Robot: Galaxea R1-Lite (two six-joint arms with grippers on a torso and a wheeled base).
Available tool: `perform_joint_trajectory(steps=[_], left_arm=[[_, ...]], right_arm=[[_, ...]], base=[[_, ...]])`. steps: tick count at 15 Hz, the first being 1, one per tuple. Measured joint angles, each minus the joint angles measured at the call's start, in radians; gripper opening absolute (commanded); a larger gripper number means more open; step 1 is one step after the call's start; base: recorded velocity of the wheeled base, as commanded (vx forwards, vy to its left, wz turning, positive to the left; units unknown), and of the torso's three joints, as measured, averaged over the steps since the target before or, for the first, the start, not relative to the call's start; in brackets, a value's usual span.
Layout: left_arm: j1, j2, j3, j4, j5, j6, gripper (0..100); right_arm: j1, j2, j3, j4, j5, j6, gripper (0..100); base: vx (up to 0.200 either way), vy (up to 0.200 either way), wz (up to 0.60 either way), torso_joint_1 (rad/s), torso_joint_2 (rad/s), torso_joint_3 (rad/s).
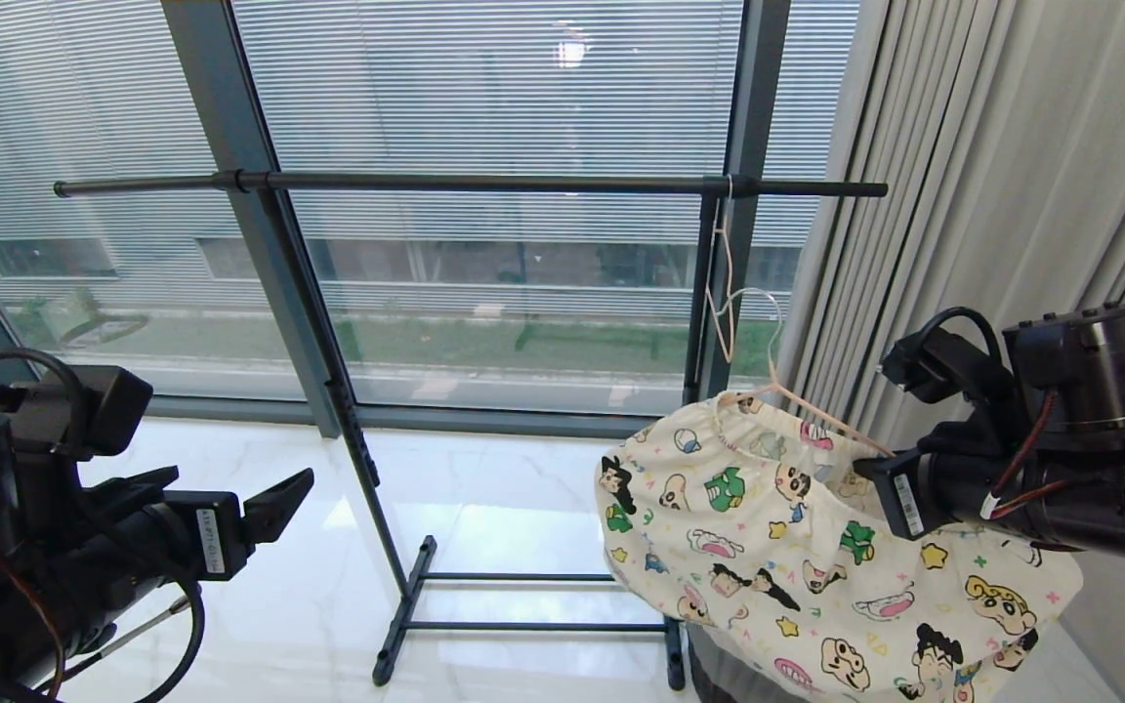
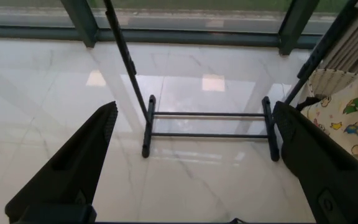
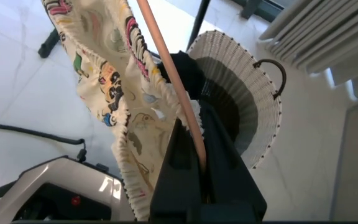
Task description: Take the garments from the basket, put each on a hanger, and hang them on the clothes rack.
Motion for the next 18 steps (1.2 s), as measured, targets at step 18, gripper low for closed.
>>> perform_joint_trajectory(steps=[18], left_arm=[[-0.007,-0.013,0.039,0.0,0.001,0.086,100]], right_arm=[[0.009,0.107,-0.143,-0.063,-0.194,0.033,0]], base=[[0.0,0.122,0.0,0.0,0.0,0.002]])
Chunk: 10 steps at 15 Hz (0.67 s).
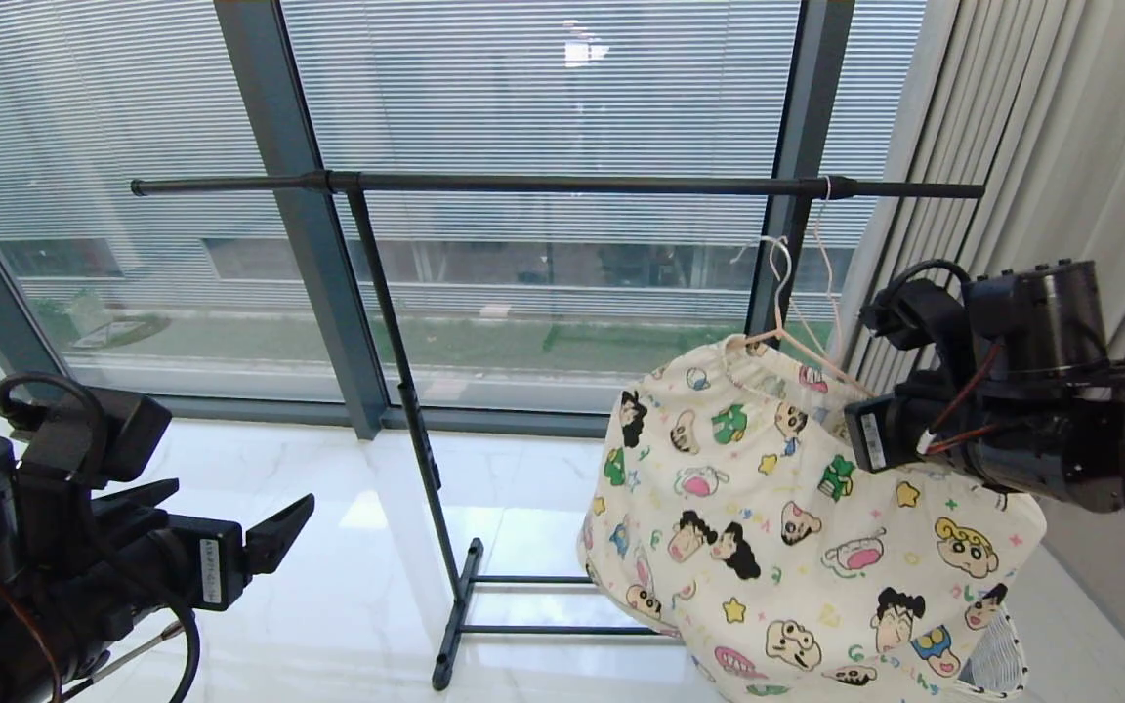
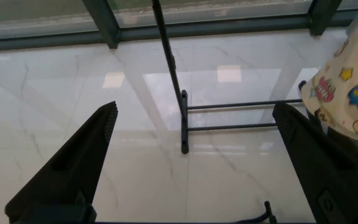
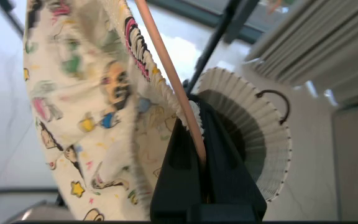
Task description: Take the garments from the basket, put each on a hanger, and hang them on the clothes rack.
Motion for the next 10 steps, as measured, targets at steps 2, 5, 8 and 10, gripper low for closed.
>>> perform_joint_trajectory(steps=[2,5,8,10], left_arm=[[-0.014,-0.002,0.004,-0.001,0.001,0.002,100],[-0.045,-0.006,0.005,-0.002,0.001,0.001,100],[-0.063,-0.009,0.005,-0.003,0.0,0.001,100],[-0.07,-0.009,0.005,-0.002,0.001,0.0,100]], right_arm=[[-0.014,0.074,-0.093,-0.014,-0.084,0.015,0],[-0.04,0.141,-0.18,-0.017,-0.108,0.02,0],[-0.047,0.166,-0.211,-0.018,-0.117,0.02,0],[-0.047,0.174,-0.214,-0.018,-0.117,0.02,0]], base=[[0.0,0.0,0.0,0.0,0.0,0.0],[0.067,0.0,0.0,-0.001,0.0,0.001],[0.2,0.0,0.0,-0.001,0.0,0.005],[0.2,0.0,0.0,0.015,0.01,0.0]])
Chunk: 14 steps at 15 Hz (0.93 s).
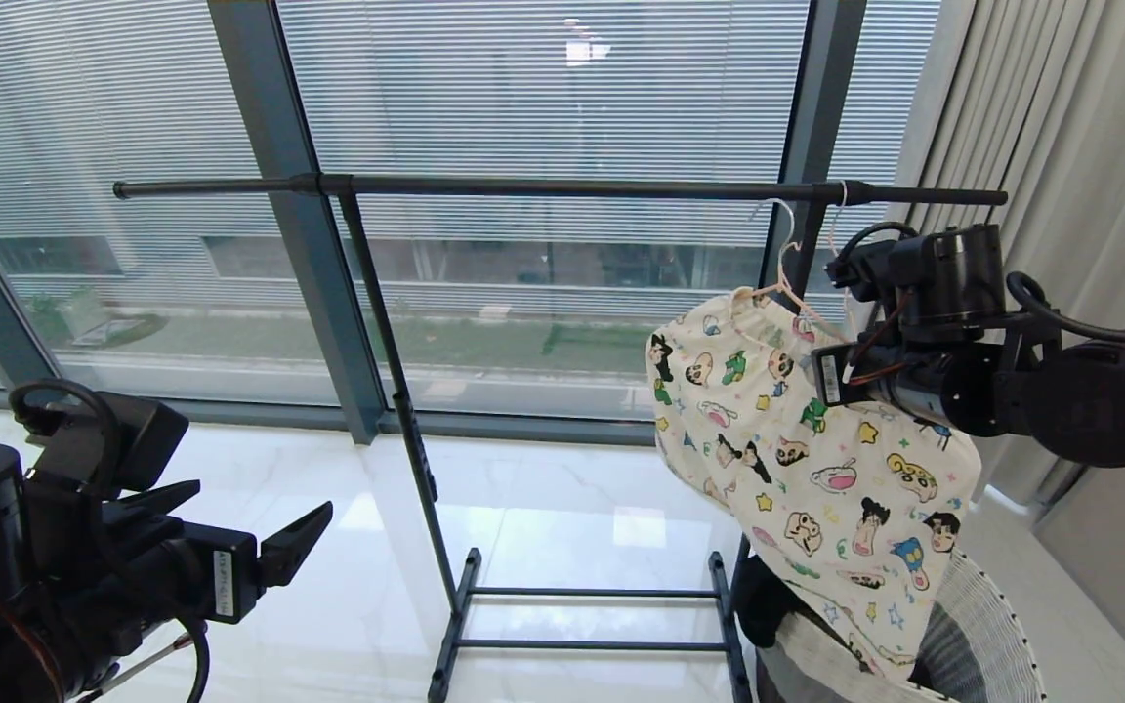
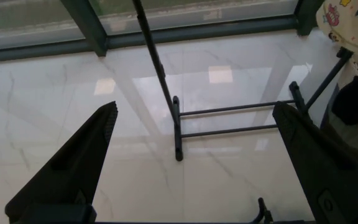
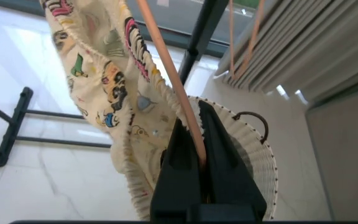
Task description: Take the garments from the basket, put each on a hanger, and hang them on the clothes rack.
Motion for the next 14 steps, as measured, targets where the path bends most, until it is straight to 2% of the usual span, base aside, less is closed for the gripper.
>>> perform_joint_trajectory(steps=[6,14], left_arm=[[-0.013,-0.008,-0.001,0.0,0.0,0.0,100],[-0.018,-0.009,0.0,0.0,0.0,0.0,100]], right_arm=[[0.0,0.004,-0.002,-0.001,-0.001,0.0,0],[-0.009,0.008,-0.001,-0.018,-0.001,0.001,0]], base=[[0.2,0.0,0.0,0.004,0.0,0.001],[0.0,0.0,0.0,0.0,0.0,0.0]])
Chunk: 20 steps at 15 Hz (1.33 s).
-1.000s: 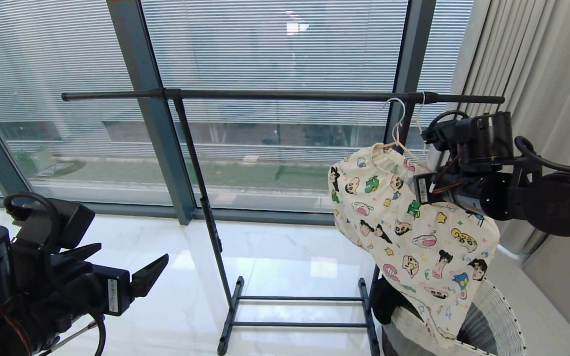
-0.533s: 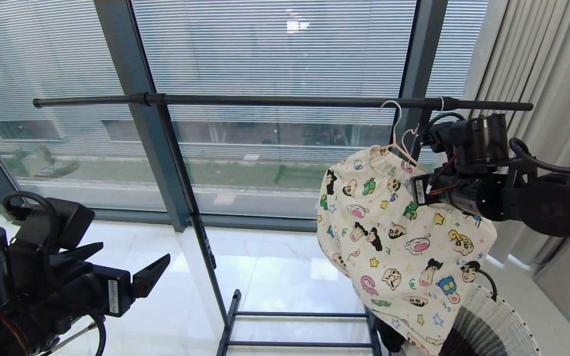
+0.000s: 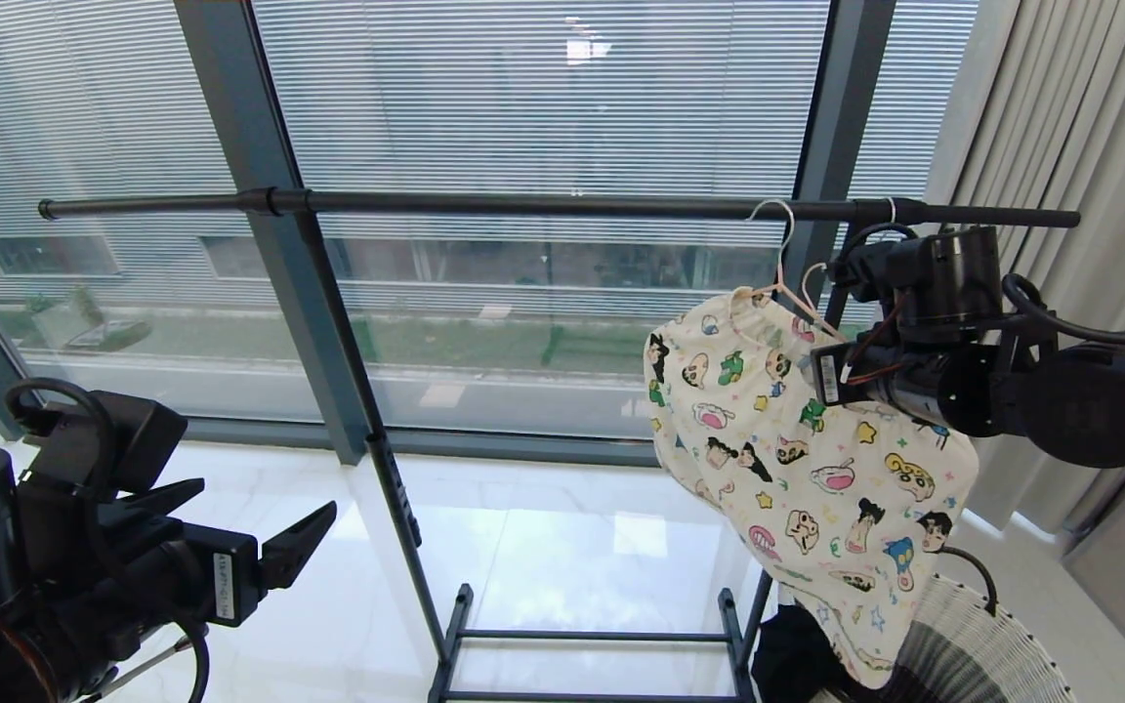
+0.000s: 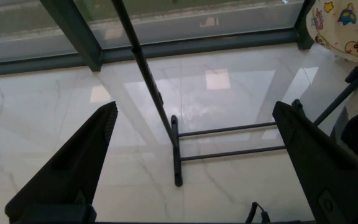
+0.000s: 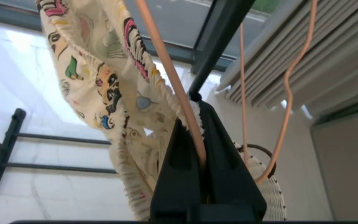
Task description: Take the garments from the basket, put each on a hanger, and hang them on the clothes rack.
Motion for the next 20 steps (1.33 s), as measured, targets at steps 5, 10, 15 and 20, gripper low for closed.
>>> perform_joint_trajectory(steps=[5,10,15,20], left_arm=[[0.001,0.0,-0.001,0.0,0.0,0.001,100],[0.001,0.0,-0.006,0.0,0.0,0.001,100],[0.002,0.0,-0.008,0.0,0.0,0.009,100],[0.002,0.0,-0.008,0.0,0.001,0.009,100]], right_arm=[[-0.059,0.054,-0.09,-0.033,0.0,-0.005,0],[-0.118,0.161,-0.247,-0.007,-0.003,-0.013,0],[-0.128,0.221,-0.276,-0.006,-0.005,-0.016,0],[-0.128,0.241,-0.283,-0.006,-0.005,-0.02,0]], base=[[0.0,0.0,0.0,0.0,0.0,0.0],[0.0,0.0,0.0,0.0,0.0,0.0],[0.0,0.0,0.0,0.0,0.0,0.0],[0.0,0.0,0.0,0.0,0.0,0.0]])
